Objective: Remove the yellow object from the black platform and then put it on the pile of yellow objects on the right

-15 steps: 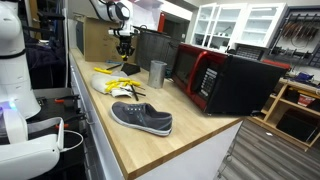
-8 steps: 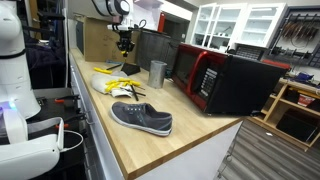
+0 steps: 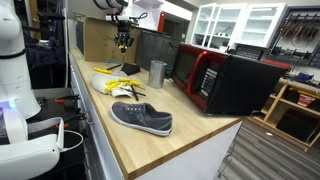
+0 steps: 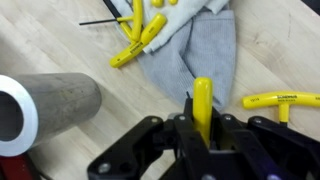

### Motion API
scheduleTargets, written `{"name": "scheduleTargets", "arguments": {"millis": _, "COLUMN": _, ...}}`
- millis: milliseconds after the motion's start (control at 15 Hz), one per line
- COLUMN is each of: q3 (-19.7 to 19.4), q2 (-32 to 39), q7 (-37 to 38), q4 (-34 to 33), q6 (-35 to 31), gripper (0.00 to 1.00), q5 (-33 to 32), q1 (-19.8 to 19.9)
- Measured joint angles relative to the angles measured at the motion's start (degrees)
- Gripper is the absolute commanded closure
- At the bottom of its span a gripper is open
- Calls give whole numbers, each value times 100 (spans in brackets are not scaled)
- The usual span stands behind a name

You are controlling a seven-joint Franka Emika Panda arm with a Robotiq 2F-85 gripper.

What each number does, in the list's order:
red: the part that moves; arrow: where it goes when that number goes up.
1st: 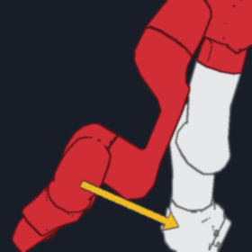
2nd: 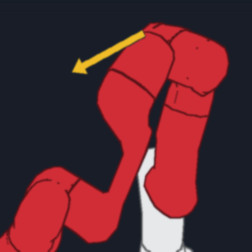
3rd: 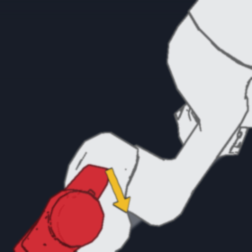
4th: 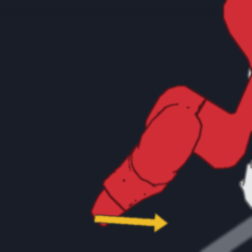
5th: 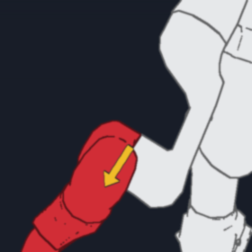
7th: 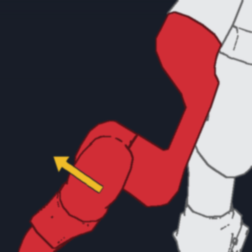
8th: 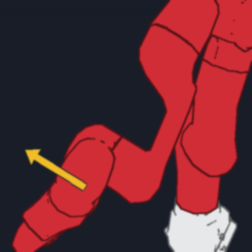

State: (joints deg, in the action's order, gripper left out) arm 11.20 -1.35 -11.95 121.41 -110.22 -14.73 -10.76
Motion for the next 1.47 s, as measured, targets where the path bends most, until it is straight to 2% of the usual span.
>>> {"name": "scheduleTargets", "arguments": {"millis": 400, "q3": 121, "q2": -145, "q7": -26, "q4": 33, "q6": 734, "gripper": 97, "q5": -1247, "q1": -104}}
{"name": "scheduleTargets", "arguments": {"millis": 800, "q3": 266, "q2": -42, "q7": -23, "q4": 491, "q6": 1295, "gripper": 97, "q5": -2319, "q1": -244}}
{"name": "scheduleTargets", "arguments": {"millis": 1467, "q3": 305, "q2": 505, "q7": -24, "q4": 1121, "q6": 1632, "gripper": 97, "q5": -3490, "q1": -325}}
